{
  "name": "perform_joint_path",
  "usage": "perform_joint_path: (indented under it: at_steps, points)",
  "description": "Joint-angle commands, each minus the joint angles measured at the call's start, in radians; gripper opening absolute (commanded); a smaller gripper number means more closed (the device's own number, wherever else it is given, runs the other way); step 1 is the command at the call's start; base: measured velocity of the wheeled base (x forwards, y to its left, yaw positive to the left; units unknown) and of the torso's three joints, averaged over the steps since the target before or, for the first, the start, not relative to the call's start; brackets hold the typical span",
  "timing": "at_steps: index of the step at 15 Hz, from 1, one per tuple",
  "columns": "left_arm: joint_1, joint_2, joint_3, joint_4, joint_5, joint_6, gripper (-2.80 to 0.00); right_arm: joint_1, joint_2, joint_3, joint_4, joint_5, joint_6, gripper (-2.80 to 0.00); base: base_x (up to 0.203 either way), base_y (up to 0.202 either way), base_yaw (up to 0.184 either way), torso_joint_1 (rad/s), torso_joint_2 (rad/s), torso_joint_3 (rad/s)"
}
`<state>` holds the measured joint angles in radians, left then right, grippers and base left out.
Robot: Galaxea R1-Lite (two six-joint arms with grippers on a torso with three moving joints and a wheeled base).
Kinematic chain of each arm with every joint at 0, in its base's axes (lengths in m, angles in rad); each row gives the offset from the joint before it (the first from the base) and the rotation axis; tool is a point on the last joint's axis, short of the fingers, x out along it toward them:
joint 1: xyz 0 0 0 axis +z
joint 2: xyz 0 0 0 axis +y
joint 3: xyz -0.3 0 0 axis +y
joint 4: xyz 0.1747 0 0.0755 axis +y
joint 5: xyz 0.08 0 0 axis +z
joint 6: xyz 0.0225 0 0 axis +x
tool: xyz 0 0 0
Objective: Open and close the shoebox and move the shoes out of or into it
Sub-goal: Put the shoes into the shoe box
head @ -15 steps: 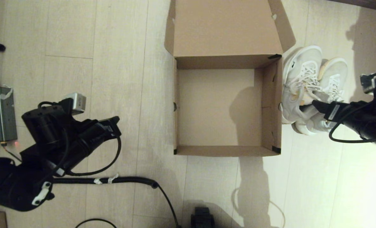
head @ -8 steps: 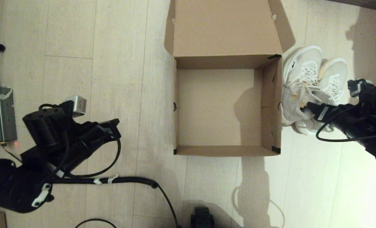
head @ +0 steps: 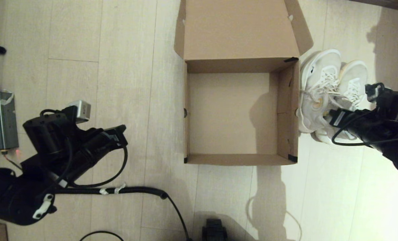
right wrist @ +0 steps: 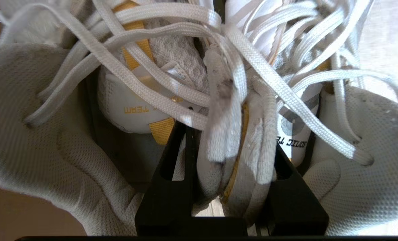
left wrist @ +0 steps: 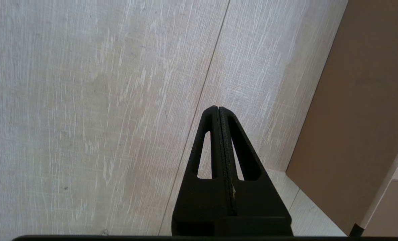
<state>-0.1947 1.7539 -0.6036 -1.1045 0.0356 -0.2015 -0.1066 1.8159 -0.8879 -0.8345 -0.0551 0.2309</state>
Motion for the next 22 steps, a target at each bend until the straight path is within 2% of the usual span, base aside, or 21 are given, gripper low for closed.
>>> perform_joint_path:
  at_steps: [1, 7, 15, 17, 19, 22]
  points:
    - [0.000, -0.014, 0.001, -0.006, 0.003, 0.000, -2.80, 0.000, -0.083, -0.016, 0.038, 0.000, 0.001, -2.80, 0.000, 0.000, 0.000, 0.000, 0.00, 0.000]
    - [0.002, -0.097, 0.039, -0.005, 0.003, 0.002, -2.80, 0.005, -0.357, -0.124, 0.359, 0.004, -0.002, -2.80, 0.000, 0.000, 0.000, 0.000, 0.00, 0.000]
    - [0.009, -0.091, 0.065, -0.005, 0.001, 0.002, -2.80, 0.039, -0.741, -0.257, 0.840, 0.024, -0.002, -2.80, 0.000, 0.000, 0.000, 0.000, 0.00, 0.000]
    - [0.009, -0.096, 0.088, -0.005, 0.001, 0.002, -2.80, 0.081, -0.812, -0.266, 0.931, 0.032, 0.002, -2.80, 0.000, 0.000, 0.000, 0.000, 0.00, 0.000]
    - [0.009, -0.094, 0.097, -0.005, 0.003, 0.002, -2.80, 0.157, -0.866, -0.267, 1.018, 0.035, 0.013, -2.80, 0.000, 0.000, 0.000, 0.000, 0.00, 0.000]
    - [0.008, -0.089, 0.091, -0.003, 0.006, 0.002, -2.80, 0.333, -0.905, -0.263, 1.104, 0.050, 0.075, -2.80, 0.000, 0.000, 0.000, 0.000, 0.00, 0.000]
